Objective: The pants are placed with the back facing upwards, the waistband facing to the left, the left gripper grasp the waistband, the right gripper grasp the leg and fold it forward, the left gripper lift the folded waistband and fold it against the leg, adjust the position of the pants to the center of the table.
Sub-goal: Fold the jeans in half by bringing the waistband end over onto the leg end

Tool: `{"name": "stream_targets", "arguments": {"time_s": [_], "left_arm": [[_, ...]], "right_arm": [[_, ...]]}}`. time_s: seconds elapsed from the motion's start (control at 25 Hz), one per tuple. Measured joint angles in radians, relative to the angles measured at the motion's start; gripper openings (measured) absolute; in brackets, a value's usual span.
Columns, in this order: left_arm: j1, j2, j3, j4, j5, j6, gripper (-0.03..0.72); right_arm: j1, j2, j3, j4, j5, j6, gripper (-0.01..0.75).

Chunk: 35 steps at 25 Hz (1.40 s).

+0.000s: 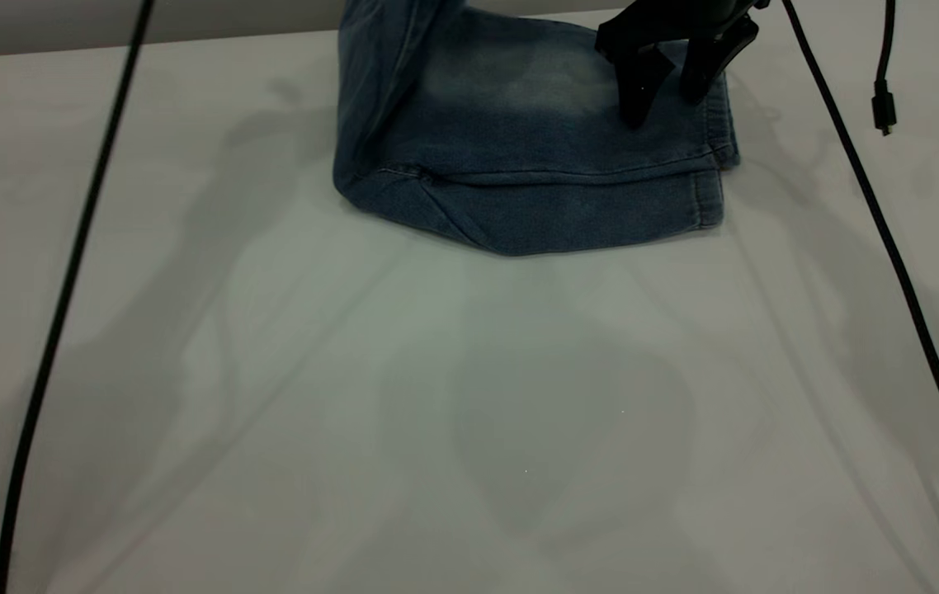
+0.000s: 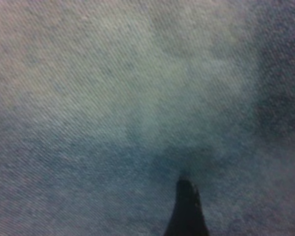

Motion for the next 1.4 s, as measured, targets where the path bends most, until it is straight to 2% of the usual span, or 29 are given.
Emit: {"name": "stream_targets", "arguments": {"time_s": [0.32, 0.64, 0.84, 1.2, 1.4], "left_arm": [[-0.027, 0.002, -0.004, 0.019, -0.002, 0.002, 0.024], [-0.033, 0.002, -0.004, 0.022, -0.001, 0.003, 0.024], [-0.044, 0.002, -0.004, 0.019, -0.001, 0.003, 0.024], [-0.146, 0.01, -0.003, 0.023, -0.001, 0.027, 0.024], [-0.189, 0.052, -0.002, 0.027, -0.004, 0.032, 0.024]], "right_arm": [[0.0, -0.006, -0.028, -0.027, 0.005, 0.0, 0.467], [-0.021, -0.007, -0.195, -0.128, 0.103, 0.007, 0.467], [-0.101, -0.023, -0.296, -0.134, 0.101, 0.059, 0.467], [-0.308, -0.088, -0.309, -0.1, 0.101, 0.167, 0.467], [-0.388, -0.099, -0.31, -0.025, 0.099, 0.171, 0.467]]}}
